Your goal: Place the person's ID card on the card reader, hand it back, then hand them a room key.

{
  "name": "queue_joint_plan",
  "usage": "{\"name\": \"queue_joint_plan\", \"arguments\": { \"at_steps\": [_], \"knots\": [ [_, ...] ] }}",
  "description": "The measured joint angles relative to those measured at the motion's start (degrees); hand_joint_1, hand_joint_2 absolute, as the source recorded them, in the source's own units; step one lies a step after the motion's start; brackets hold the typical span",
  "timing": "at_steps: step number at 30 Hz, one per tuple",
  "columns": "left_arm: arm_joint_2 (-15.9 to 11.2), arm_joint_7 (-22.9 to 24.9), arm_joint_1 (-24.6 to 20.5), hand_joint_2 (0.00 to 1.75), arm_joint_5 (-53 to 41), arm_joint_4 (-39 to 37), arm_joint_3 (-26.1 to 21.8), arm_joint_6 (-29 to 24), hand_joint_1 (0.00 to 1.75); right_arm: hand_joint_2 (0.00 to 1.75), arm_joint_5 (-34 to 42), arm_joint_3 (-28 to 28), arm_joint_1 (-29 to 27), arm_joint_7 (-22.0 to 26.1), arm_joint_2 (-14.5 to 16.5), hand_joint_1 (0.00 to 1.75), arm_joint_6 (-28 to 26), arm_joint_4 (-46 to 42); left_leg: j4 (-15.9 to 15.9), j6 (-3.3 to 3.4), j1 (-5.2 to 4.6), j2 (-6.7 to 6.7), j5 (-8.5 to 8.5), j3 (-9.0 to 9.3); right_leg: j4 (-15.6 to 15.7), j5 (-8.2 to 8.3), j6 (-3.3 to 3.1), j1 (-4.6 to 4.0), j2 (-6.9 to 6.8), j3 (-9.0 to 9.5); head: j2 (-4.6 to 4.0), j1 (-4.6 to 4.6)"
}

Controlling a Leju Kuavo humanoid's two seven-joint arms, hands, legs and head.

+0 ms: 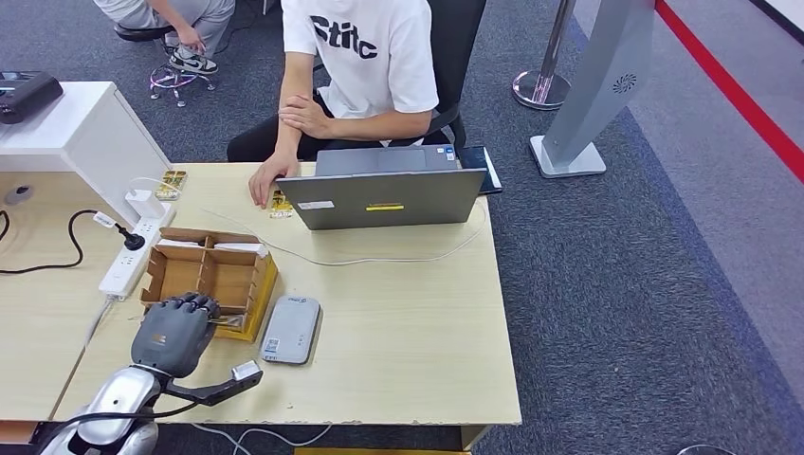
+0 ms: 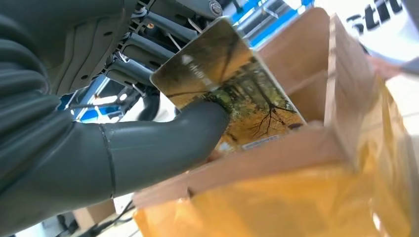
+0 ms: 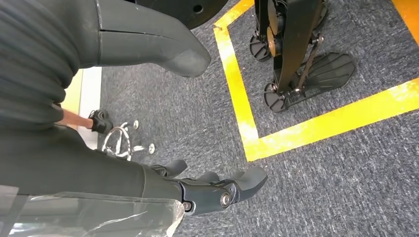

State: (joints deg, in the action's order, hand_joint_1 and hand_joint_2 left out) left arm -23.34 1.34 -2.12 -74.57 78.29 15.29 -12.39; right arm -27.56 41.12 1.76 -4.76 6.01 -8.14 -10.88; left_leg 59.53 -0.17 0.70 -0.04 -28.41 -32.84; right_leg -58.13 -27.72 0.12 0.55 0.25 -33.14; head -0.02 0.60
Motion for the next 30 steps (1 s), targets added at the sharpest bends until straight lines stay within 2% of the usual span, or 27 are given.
{"name": "queue_joint_plan", "arguments": {
  "at_steps": [6, 15, 21, 27, 30],
  "knots": [
    [1.2, -0.6, -0.1, 1.75, -0.5, 1.5, -1.4, -8.0, 1.75, 1.75, -0.5, 0.2, 0.0, 0.1, 0.0, 0.0, -0.1, 0.0, 0.0, 0.0, 0.0, 0.0, 0.0, 0.0, 0.0, 0.0, 0.0, 0.0, -0.01, 0.0, 0.01, 0.0],
    [2.3, -1.5, -1.3, 1.75, 0.7, 4.9, -4.2, -11.4, 1.75, 1.75, -1.2, 0.8, 0.1, 0.5, 0.0, 0.0, -0.1, 0.0, 0.0, -0.02, 0.0, -0.01, 0.02, 0.01, 0.0, 0.0, 0.0, 0.0, -0.01, -0.01, 0.0, -0.01],
    [2.0, -2.9, -9.1, 1.75, 5.3, 5.6, -6.6, -7.1, 1.75, 1.75, -2.5, 1.0, 0.3, 0.6, 0.0, 0.0, 0.2, 0.0, 0.0, -0.06, 0.02, -0.12, 0.09, -0.01, 0.0, 0.03, -0.01, 0.0, -0.09, 0.01, 0.0, 0.0],
    [1.4, -3.3, -16.7, 1.75, 6.5, 1.5, -7.2, -4.1, 1.75, 1.75, -3.6, 1.0, 0.3, 0.7, 0.0, 0.0, 1.0, 0.0, 0.0, -0.09, 0.01, -0.1, 0.12, 0.01, -0.1, 0.05, -0.03, 0.0, -0.07, 0.02, 0.01, -0.01],
    [1.3, -3.1, -18.3, 1.75, 6.7, -1.1, -7.2, -3.9, 0.44, 1.75, -3.8, 1.0, 0.5, 0.6, 0.0, 0.0, 1.0, 0.0, 0.0, -0.09, 0.01, -0.1, 0.12, 0.01, -0.1, 0.05, -0.03, 0.0, -0.07, 0.01, 0.0, 0.0]
  ]
}}
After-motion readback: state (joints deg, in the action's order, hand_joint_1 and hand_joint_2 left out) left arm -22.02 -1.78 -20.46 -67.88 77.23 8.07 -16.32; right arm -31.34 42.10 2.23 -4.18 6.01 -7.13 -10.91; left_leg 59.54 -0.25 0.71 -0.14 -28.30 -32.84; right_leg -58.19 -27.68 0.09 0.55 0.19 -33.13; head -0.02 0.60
